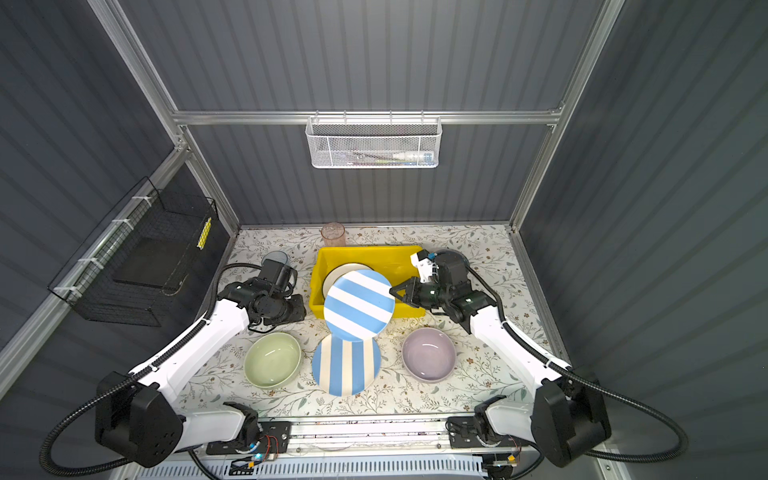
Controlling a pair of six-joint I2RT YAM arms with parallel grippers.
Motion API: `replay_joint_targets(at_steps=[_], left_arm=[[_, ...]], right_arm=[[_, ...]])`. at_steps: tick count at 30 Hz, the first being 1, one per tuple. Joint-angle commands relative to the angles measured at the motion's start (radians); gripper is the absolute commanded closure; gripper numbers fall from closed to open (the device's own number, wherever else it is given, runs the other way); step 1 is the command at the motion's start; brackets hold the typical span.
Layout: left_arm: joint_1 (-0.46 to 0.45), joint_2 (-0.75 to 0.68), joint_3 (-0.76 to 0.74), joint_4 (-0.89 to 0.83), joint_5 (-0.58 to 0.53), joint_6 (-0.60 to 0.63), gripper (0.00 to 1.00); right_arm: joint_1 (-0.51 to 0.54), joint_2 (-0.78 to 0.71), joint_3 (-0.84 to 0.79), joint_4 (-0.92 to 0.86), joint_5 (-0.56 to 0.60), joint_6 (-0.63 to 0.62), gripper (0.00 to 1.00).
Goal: Place the mixed dishes into the plastic bin
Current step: 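Lower the striped plate into the bin onto the stacked plates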
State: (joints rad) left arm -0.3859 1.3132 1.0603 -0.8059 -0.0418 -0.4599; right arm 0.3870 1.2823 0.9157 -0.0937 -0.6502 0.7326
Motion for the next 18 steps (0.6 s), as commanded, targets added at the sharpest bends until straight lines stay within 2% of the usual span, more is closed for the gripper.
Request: replay_joint_targets(at_steps=[1,8,12,18], left_arm=[[0.012,0.028,0.033,0.038,0.037,0.035,0.56],[0.028,0.075,0.072,0.077,0.055,0.055,0.58],[0.034,0.107,0.093,0.086,0.06,0.069,0.59],[0.041,0.142,0.1,0.112,0.071,0.084,0.61]], right_arm=[[-0.031,0.04,0.057,0.066,0.008,0.04,1.0],[-0.068,0.156,0.133,0.111,0.035,0.069,1.0],[-0.068,0.232,0.189,0.096,0.097,0.058,1.0],[-0.069,0.348,0.243,0.158,0.101,0.084,1.0]])
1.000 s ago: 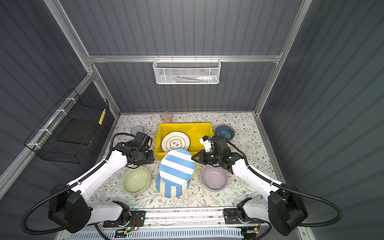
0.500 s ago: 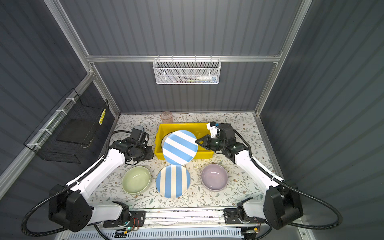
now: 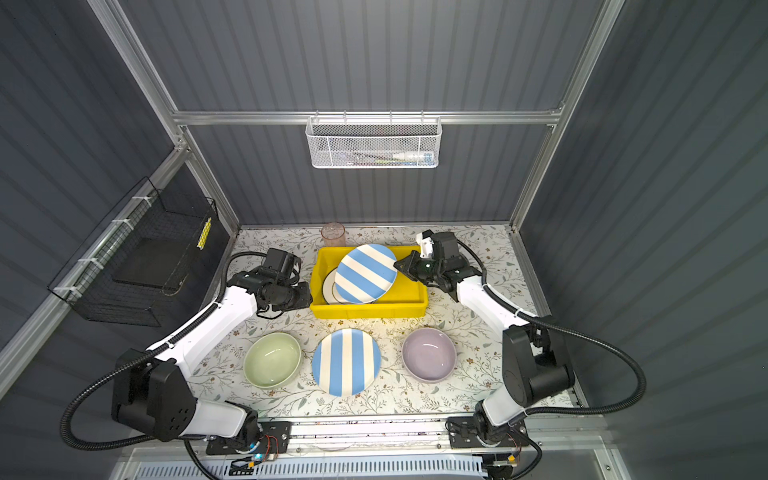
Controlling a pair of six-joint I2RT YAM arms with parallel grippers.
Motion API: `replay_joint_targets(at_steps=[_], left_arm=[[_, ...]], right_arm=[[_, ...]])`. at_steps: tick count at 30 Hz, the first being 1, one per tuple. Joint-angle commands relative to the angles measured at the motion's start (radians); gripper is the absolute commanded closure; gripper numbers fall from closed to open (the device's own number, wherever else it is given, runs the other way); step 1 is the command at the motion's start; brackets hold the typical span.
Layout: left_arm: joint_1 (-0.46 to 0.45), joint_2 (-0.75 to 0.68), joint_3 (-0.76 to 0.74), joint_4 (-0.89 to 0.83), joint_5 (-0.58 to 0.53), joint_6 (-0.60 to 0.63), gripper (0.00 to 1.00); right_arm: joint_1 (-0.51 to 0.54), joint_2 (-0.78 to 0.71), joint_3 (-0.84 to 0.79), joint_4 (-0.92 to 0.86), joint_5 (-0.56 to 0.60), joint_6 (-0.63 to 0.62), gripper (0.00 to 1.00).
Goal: Place the mixed dishes into the plastic bin
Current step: 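Lower the striped plate into the bin onto the stacked plates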
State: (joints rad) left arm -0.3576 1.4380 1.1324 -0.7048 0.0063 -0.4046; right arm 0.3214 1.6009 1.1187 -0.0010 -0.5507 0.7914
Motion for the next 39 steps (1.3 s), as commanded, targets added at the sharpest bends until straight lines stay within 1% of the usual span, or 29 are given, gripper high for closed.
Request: replay_joint_targets(at_steps=[1,5,8,14,17,24,28,35,39], left_arm=[[0.013,0.026,0.029,0.014,0.026,0.03,0.62],[0.014,0.056,0.034,0.033,0.035,0.03,0.64],[0.015,0.075,0.035,0.049,0.043,0.023,0.65],[0.016,0.116,0.052,0.06,0.047,0.021,0.67],[0.017,0.132,0.064,0.056,0.05,0.023,0.69],[0.017,0.159,0.076,0.047,0.05,0.023,0.73],[0.017,0.164,0.072,0.048,0.05,0.025,0.75],[0.017,0.162,0.07,0.046,0.052,0.027,0.78],[0.017,0.159,0.066,0.048,0.052,0.028,0.78]], right_arm=[[-0.003,0.051,0.049,0.069,0.004,0.03,1.0],[-0.003,0.125,0.079,0.086,0.007,0.041,1.0],[-0.002,0.173,0.097,0.106,-0.015,0.052,1.0],[0.001,0.244,0.116,0.147,-0.028,0.063,1.0],[0.008,0.282,0.134,0.138,-0.032,0.054,1.0],[0.026,0.335,0.146,0.167,-0.056,0.048,1.0],[0.038,0.363,0.129,0.233,-0.081,0.067,1.0],[0.061,0.383,0.108,0.27,-0.041,0.076,1.0],[0.078,0.393,0.11,0.243,-0.006,0.052,0.92]])
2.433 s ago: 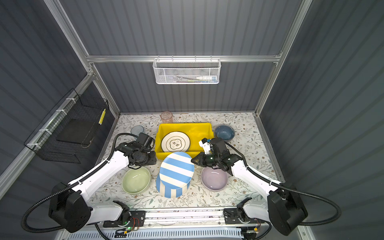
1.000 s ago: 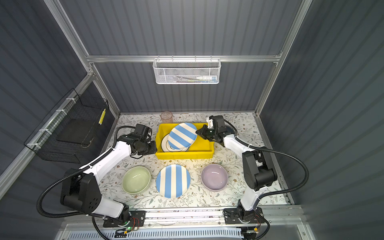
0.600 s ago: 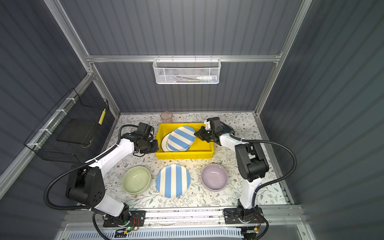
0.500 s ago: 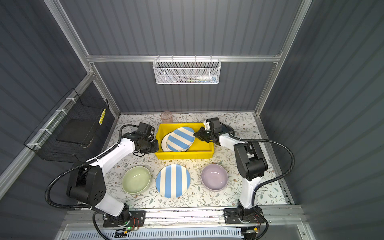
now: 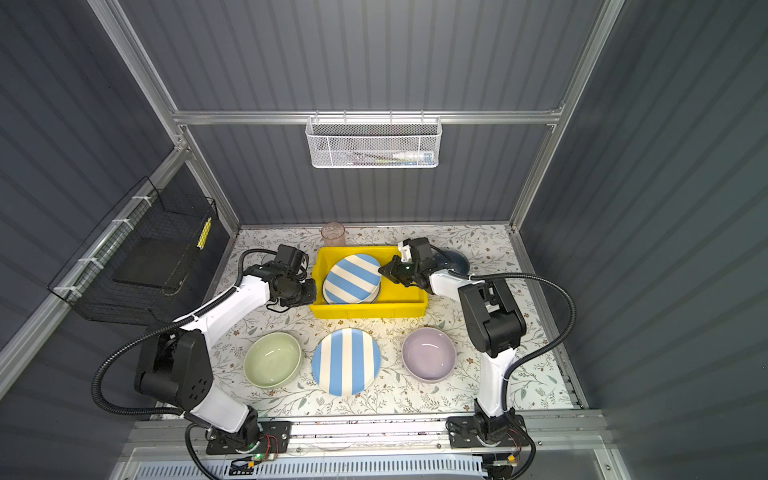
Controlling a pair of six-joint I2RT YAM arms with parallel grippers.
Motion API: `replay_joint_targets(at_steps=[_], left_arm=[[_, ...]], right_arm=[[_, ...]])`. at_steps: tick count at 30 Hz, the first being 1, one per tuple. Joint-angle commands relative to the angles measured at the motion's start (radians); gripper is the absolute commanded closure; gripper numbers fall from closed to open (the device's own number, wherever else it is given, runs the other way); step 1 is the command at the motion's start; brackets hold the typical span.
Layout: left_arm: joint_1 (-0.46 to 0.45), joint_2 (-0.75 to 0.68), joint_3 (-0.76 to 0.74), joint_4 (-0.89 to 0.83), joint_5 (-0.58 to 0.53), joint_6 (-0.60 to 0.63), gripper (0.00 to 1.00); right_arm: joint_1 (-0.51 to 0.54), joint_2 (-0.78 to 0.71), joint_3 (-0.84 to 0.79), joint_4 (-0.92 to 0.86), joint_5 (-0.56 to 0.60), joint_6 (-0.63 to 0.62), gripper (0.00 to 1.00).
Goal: Place the mixed dishes into the plastic bin
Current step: 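Lower the striped plate into the bin onto the stacked plates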
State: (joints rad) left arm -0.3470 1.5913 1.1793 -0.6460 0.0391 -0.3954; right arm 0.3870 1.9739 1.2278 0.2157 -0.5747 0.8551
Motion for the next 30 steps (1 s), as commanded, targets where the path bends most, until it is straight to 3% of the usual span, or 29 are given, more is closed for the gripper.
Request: replay_joint_targets(at_steps=[1,12,18,24,30], left_arm=[[0.006,0.006,0.018,-0.009,0.019,0.019,0.79],[0.006,-0.007,0.005,-0.006,0.019,0.02,0.79],[0.006,-0.005,0.0,-0.003,0.021,0.019,0.79],[0.006,-0.002,0.0,0.003,0.025,0.02,0.79],[0.007,-0.005,-0.001,0.002,0.024,0.025,0.79]], right_arm=[[0.014,0.02,0.001,0.017,0.03,-0.017,0.91],[0.048,0.006,0.022,-0.139,0.139,-0.126,0.76],[0.064,-0.004,0.064,-0.272,0.226,-0.207,0.71],[0.077,0.01,0.091,-0.318,0.228,-0.229,0.67],[0.11,0.032,0.138,-0.393,0.327,-0.27,0.62]])
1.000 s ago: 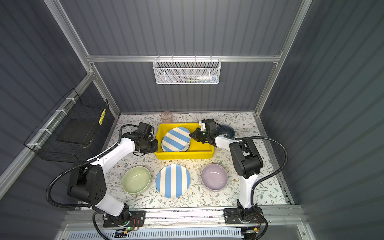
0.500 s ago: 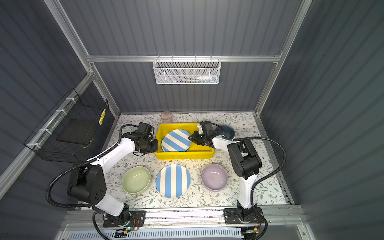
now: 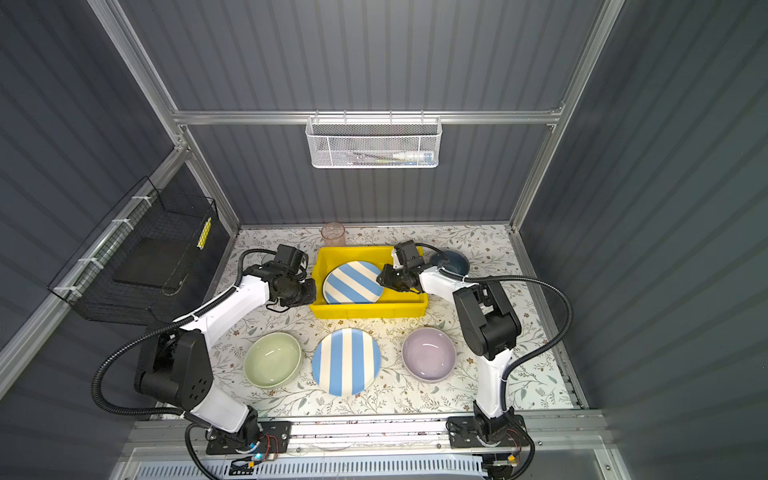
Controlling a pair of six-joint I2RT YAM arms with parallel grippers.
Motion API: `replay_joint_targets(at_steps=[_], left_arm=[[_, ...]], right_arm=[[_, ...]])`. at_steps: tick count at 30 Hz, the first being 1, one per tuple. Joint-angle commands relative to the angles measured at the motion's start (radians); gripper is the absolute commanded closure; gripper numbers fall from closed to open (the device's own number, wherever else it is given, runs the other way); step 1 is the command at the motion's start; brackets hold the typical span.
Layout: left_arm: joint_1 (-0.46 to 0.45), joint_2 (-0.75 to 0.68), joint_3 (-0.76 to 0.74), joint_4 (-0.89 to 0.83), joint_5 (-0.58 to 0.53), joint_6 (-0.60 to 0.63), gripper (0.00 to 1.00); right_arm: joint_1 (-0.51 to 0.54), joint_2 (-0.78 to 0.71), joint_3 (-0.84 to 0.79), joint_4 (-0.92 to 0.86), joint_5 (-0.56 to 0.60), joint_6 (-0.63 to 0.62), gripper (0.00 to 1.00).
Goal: Place the mixed dishes into the plastic bin
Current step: 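Lower the striped plate into the bin onto the stacked plates, then open the right gripper and release the striped plate in the bin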
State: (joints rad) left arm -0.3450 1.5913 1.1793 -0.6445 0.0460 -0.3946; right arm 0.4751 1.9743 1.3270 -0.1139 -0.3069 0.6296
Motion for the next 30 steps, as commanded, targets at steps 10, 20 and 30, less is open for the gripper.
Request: replay_joint_targets(at_steps=[10,20,30], left_arm=[[0.005,-0.005,0.004,-0.003,0.017,0.027,0.78],[0.005,-0.001,0.005,0.003,0.022,0.03,0.78],[0.005,0.004,0.006,0.008,0.032,0.027,0.78]], right_arm=[[0.077,0.08,0.155,-0.217,0.183,-0.114,0.54],[0.099,0.103,0.201,-0.26,0.178,-0.144,0.49],[0.115,0.124,0.262,-0.322,0.153,-0.174,0.44]])
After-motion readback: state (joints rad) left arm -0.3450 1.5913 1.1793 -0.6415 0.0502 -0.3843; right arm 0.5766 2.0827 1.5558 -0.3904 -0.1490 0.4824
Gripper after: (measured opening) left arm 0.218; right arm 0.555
